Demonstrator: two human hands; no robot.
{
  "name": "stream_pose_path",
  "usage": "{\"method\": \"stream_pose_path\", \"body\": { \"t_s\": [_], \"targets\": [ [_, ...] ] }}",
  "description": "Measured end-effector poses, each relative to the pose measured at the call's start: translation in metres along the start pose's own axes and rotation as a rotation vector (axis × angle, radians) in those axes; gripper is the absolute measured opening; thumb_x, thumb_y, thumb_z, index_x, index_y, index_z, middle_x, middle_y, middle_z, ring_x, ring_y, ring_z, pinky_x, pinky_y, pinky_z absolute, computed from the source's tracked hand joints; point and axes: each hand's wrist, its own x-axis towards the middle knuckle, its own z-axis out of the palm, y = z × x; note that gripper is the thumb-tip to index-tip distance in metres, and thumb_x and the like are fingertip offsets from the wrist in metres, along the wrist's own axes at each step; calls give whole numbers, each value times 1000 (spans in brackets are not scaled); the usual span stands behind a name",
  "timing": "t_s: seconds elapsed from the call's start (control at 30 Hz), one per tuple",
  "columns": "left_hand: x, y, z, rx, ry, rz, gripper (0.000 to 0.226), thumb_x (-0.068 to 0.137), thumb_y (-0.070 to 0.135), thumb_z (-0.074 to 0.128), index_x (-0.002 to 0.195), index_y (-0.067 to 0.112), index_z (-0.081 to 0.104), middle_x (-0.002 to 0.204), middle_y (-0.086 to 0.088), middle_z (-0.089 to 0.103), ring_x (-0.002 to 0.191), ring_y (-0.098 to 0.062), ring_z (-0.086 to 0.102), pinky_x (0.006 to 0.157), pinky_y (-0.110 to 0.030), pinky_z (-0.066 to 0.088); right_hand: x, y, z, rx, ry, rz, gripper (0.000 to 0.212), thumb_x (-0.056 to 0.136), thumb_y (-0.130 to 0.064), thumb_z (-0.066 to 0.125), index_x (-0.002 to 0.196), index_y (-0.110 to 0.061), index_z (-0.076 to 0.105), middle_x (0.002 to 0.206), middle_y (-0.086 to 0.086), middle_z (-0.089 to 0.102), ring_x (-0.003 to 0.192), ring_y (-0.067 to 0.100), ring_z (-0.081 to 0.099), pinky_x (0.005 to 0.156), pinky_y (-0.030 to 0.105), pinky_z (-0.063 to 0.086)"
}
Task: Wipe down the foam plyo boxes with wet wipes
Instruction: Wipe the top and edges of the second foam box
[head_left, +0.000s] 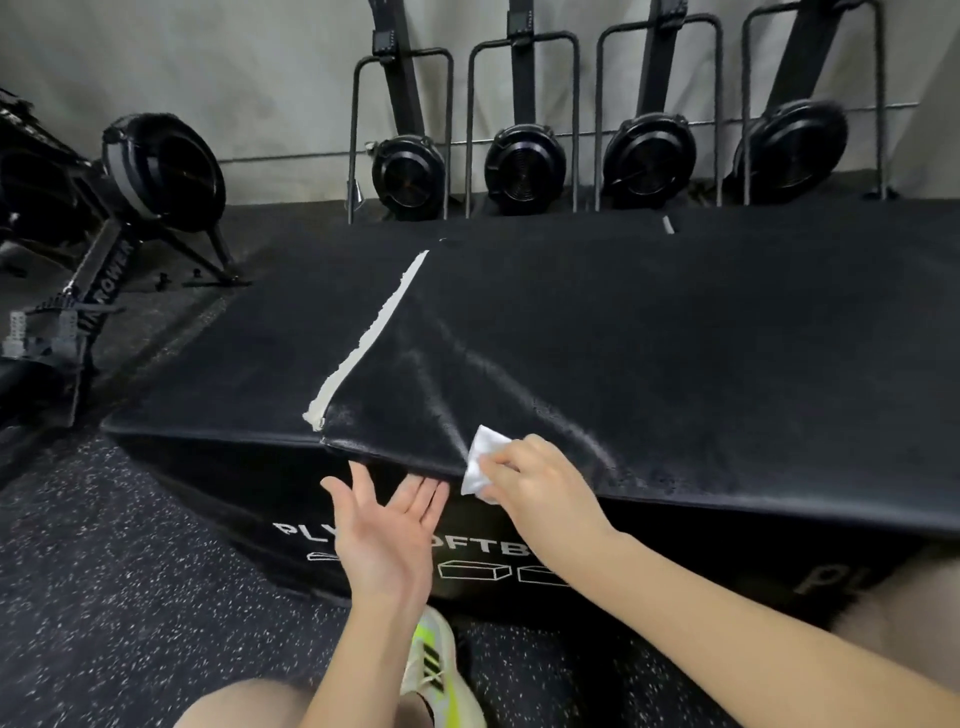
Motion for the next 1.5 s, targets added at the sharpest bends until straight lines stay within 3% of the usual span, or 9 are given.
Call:
{"method": "stream_pose_path", "body": {
  "t_s": [0.17, 0.3, 0.73, 0.83, 0.97, 1.1, 1.2, 1.33, 1.5],
  "targets": [
    [1, -3, -1, -28, 5, 8, 92, 88, 79, 45, 161, 32, 13, 154, -35, 33, 137, -47, 44, 112, -57, 38, -37, 34, -31, -59, -97, -20, 21, 75, -13, 84, 84, -16, 66, 81, -5, 57, 70, 18, 43, 65, 28, 36],
    [5, -4, 1, -25, -14, 17, 93, 89, 79, 44, 161, 32, 10, 154, -34, 33, 137, -46, 45, 113, -57, 37, -91, 79, -76, -147, -62, 19, 22, 78, -5, 79, 95, -16, 69, 96, -6, 62, 73, 17, 35, 74, 25, 19],
    [6, -15, 2, -31, 69, 26, 91, 91, 75, 48, 161, 34, 6, 157, -34, 25, 142, -46, 38, 111, -55, 38, -61, 65, -44, 28, -6, -10, 4, 82, -16, 70, 86, -16, 70, 89, -7, 62, 79, 14, 41, 74, 20, 35],
    [4, -16, 2, -38, 99, 4, 91, 91, 75, 48, 161, 33, 6, 158, -35, 22, 143, -47, 36, 112, -56, 37, -72, 73, -53, 14, -37, -11, 10, 89, -15, 60, 87, -17, 69, 89, -6, 62, 77, 16, 41, 69, 30, 45],
    [5, -17, -1, 2, 148, 31, 88, 93, 74, 42, 162, 30, 7, 155, -32, 32, 122, -41, 54, 110, -54, 40, -106, 100, -87, -58, -86, 21, 30, 73, 5, 71, 94, -17, 69, 94, -7, 61, 79, 15, 39, 77, 21, 32],
    [12, -25, -7, 241, 366, 178, 66, 102, 57, 40, 158, 23, 29, 144, -12, 54, 121, -26, 61, 105, -39, 45, -136, 132, -125, -108, -65, 53, 16, 88, -17, 72, 103, -16, 70, 107, -8, 62, 83, 20, 53, 75, 31, 46],
    [-3, -29, 17, 572, 474, 504, 53, 101, 35, 49, 151, 20, 40, 140, 2, 56, 129, -12, 54, 107, -24, 39, -140, 143, -138, -102, -93, 44, 21, 96, -32, 60, 108, -18, 70, 115, -8, 62, 95, 20, 60, 78, 35, 51],
    [-27, -36, 71, 932, 143, 1022, 40, 95, 12, 56, 134, 2, 57, 140, -17, 56, 133, -26, 49, 115, -39, 33, -123, 159, -134, -149, -130, 70, 13, 94, -23, 67, 107, -19, 69, 115, -10, 61, 99, 19, 59, 72, 30, 55],
    [-39, -75, 127, 1096, -386, 984, 22, 93, 16, 58, 109, 18, 73, 124, 9, 66, 122, -16, 58, 107, -57, 38, -79, 199, -114, -124, -175, 102, 13, 88, -17, 75, 99, -22, 70, 108, -10, 63, 94, 22, 60, 68, 34, 57]
  ]
}}
